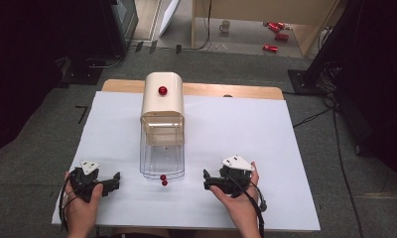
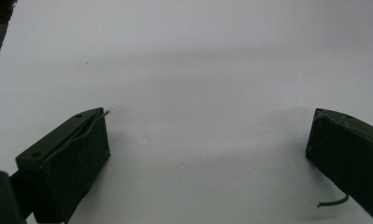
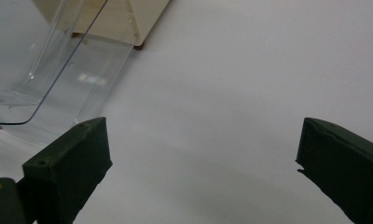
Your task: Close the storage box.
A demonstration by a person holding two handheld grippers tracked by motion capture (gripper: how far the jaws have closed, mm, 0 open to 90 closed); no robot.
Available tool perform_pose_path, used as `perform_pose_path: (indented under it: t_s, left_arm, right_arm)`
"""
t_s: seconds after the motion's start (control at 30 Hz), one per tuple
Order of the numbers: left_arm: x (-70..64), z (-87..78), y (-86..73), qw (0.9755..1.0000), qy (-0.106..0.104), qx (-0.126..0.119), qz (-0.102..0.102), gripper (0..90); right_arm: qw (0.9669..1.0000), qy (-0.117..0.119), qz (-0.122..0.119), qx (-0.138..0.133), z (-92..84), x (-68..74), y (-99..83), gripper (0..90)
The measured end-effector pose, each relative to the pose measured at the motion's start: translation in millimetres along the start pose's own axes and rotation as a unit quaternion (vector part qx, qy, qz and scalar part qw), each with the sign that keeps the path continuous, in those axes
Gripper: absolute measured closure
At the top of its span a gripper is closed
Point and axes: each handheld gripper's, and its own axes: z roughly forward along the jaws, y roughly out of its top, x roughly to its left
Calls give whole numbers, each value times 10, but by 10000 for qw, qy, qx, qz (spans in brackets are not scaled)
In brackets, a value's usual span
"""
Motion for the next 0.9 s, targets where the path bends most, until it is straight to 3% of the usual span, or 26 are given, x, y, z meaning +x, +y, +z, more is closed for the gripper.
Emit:
perform_pose_path:
  t_s: [0.9]
  left_arm:
    - [0,0,0,10000,-1,2,0,0]
  right_arm:
    - [9981,492,-346,105,186,481,61,48]
